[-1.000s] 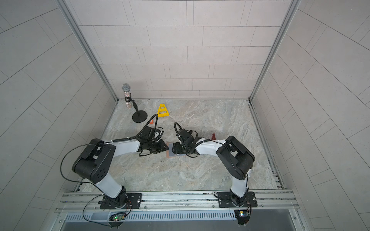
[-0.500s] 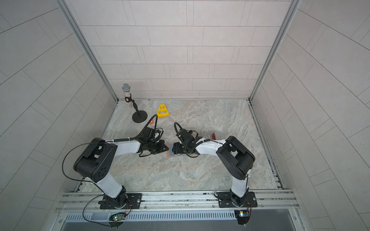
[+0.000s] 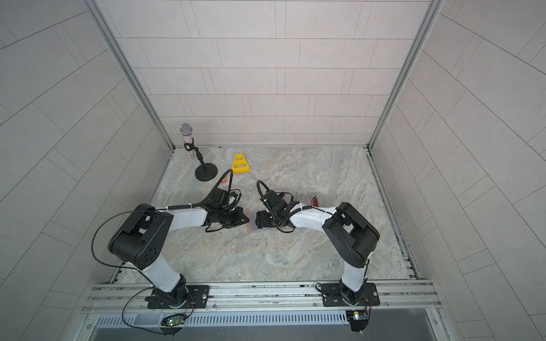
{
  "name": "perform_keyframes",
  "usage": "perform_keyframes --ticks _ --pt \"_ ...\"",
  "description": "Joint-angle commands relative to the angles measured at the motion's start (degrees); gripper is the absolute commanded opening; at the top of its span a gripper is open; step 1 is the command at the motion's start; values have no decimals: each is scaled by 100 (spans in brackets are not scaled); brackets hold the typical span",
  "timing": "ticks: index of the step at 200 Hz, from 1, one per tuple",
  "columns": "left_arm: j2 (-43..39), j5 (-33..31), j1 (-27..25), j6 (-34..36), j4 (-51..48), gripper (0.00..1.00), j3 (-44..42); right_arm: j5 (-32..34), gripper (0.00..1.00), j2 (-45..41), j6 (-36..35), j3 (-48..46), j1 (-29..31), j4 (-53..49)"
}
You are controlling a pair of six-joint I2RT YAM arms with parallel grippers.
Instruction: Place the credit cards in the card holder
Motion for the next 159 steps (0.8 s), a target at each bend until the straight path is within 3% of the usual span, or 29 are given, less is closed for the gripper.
perform_keyframes --ticks 1,36,125,139,159 --pt "66 -266 -45 106 -574 0 -215 230 72 -112 -67 46 -20 -573" --pt "124 -214 -42 127 -565 0 -194 -214 72 -136 -148 150 -22 -409" --pt "165 -175 -45 129 -547 0 -190 23 74 -695 -340 187 -22 -504" --pt "161 -172 -46 135 -547 0 -184 301 71 -730 -358 227 -30 -678" --pt "167 -161 -45 132 -547 0 -188 613 56 -605 -457 364 -82 -1047"
